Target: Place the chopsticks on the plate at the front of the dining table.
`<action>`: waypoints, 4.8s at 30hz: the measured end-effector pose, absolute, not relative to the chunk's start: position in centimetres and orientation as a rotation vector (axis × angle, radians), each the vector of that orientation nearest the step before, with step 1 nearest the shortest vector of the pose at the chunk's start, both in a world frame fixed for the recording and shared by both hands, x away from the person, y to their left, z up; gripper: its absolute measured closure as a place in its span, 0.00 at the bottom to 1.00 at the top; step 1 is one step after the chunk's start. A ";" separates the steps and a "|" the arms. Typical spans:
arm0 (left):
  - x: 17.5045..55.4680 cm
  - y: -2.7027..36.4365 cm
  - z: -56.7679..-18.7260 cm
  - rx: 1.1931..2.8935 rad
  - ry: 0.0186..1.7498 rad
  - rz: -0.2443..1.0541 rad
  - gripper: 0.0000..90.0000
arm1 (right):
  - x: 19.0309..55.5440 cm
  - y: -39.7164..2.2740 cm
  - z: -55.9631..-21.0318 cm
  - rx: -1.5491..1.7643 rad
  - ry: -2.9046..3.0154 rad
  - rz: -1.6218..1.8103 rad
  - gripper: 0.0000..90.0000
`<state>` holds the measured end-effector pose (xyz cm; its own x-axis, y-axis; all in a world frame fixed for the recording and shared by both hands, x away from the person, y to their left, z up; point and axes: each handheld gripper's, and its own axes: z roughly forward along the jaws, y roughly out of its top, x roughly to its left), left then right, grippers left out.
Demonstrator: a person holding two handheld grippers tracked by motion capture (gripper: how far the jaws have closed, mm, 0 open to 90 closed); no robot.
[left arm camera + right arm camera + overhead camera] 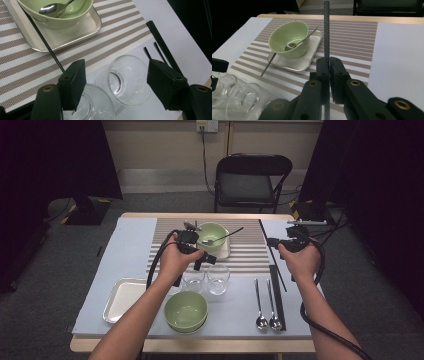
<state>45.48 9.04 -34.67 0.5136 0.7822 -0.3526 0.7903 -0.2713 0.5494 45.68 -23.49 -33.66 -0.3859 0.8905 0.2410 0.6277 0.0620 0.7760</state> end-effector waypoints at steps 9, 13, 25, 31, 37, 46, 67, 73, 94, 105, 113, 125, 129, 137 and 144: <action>45.3 8.1 -34.8 2.085 1.261 -0.029 0.35 | 45.8 -22.7 -33.4 1.517 2.052 1.246 0.96; 45.3 7.8 -34.8 2.091 1.258 -0.031 0.35 | 45.8 -22.5 -33.3 1.516 2.054 1.249 0.96; 45.1 6.7 -34.7 2.093 1.239 -0.047 0.35 | 45.9 -21.8 -32.7 1.505 2.053 1.271 0.96; 45.0 6.3 -34.8 2.102 1.235 -0.049 0.35 | 46.0 -21.4 -32.5 1.498 2.057 1.276 0.96; 44.8 5.9 -34.8 2.104 1.228 -0.063 0.35 | 46.0 -21.1 -32.4 1.496 2.056 1.286 0.96; 44.6 5.3 -34.7 2.098 1.223 -0.067 0.34 | 46.1 -20.4 -32.2 1.483 2.059 1.299 0.96; 44.1 4.5 -34.2 2.114 1.204 -0.073 0.33 | 46.4 -18.8 -31.5 1.472 2.058 1.331 0.96; 43.9 4.4 -34.0 2.115 1.200 -0.072 0.33 | 46.5 -18.3 -31.2 1.470 2.058 1.339 0.96; 43.4 2.9 -33.9 2.125 1.178 -0.099 0.32 | 46.8 -16.8 -31.0 1.470 2.072 1.347 0.96; 43.3 2.6 -34.0 2.120 1.177 -0.116 0.33 | 46.8 -16.2 -30.6 1.456 2.075 1.358 0.96; 43.2 2.4 -34.0 2.122 1.174 -0.122 0.33 | 46.8 -15.6 -30.6 1.454 2.076 1.368 0.96; 43.0 1.7 -34.3 2.120 1.174 -0.142 0.33 | 46.9 -15.2 -30.3 1.446 2.078 1.374 0.96; 42.9 1.5 -34.4 2.117 1.180 -0.146 0.33 | 46.8 -15.1 -30.2 1.443 2.078 1.375 0.96; 42.9 1.3 -34.4 2.126 1.166 -0.153 0.33 | 46.9 -15.0 -30.3 1.447 2.078 1.378 0.96; 43.0 1.1 -34.5 2.118 1.180 -0.164 0.34 | 46.9 -14.8 -30.3 1.449 2.076 1.378 0.96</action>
